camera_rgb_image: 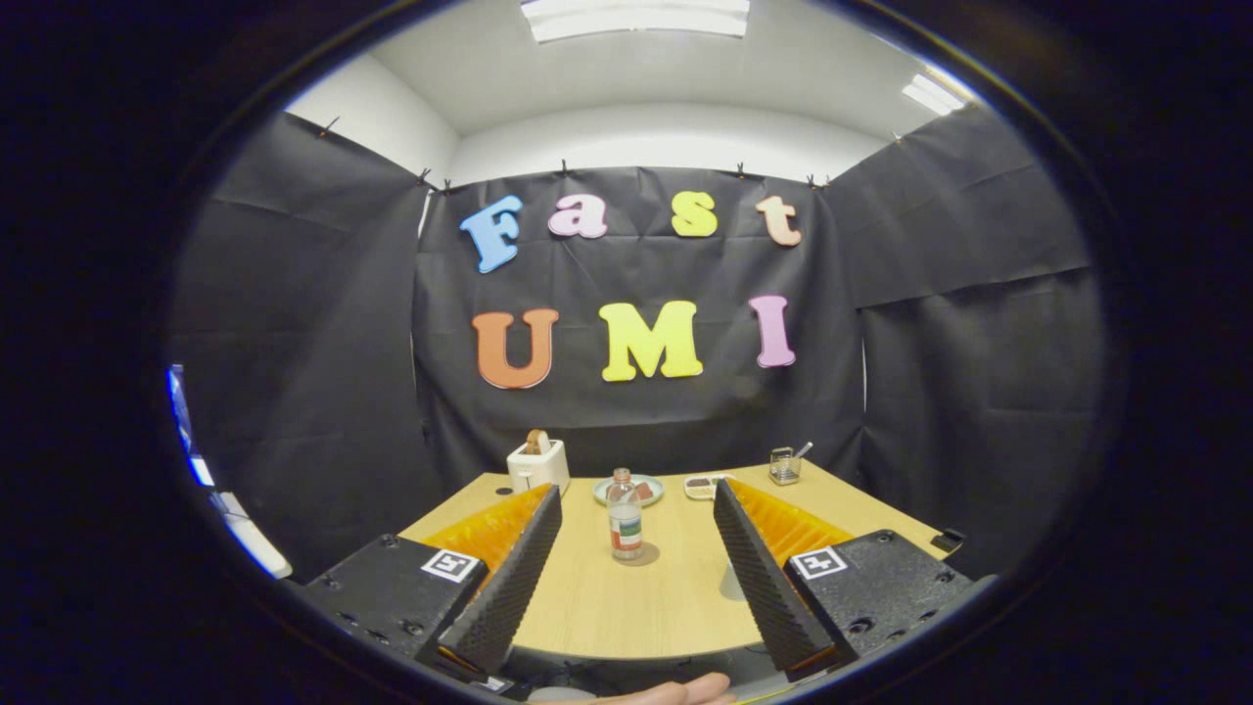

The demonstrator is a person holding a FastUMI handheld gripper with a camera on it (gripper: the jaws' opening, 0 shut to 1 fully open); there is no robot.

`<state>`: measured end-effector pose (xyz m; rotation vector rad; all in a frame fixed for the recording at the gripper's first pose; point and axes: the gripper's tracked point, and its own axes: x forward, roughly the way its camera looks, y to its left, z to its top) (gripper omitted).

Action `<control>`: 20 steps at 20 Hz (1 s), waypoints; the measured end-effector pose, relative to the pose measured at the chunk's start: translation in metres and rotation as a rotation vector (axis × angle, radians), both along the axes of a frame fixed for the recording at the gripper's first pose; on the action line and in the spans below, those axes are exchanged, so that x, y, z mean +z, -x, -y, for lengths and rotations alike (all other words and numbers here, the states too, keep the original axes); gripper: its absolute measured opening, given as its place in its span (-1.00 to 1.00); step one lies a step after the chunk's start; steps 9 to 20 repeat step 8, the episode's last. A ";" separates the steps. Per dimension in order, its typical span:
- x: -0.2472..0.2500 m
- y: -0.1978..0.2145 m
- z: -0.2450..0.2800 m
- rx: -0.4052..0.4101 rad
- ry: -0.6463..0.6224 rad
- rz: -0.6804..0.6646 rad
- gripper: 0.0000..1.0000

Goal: Take the bottle from table, then pour the juice into the cup, finally place the bottle on the coaster

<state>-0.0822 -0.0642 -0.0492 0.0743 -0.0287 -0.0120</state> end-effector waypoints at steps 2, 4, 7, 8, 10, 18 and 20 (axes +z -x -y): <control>0.005 0.003 -0.001 -0.001 0.013 0.016 1.00; 0.004 0.006 0.005 -0.020 0.015 0.019 1.00; 0.000 0.009 0.000 -0.014 0.021 0.016 0.99; -0.002 0.010 0.002 -0.020 0.024 0.013 1.00; -0.002 0.010 0.002 -0.020 0.024 0.013 1.00; -0.002 0.010 0.002 -0.020 0.024 0.013 1.00; -0.002 0.010 0.002 -0.020 0.024 0.013 1.00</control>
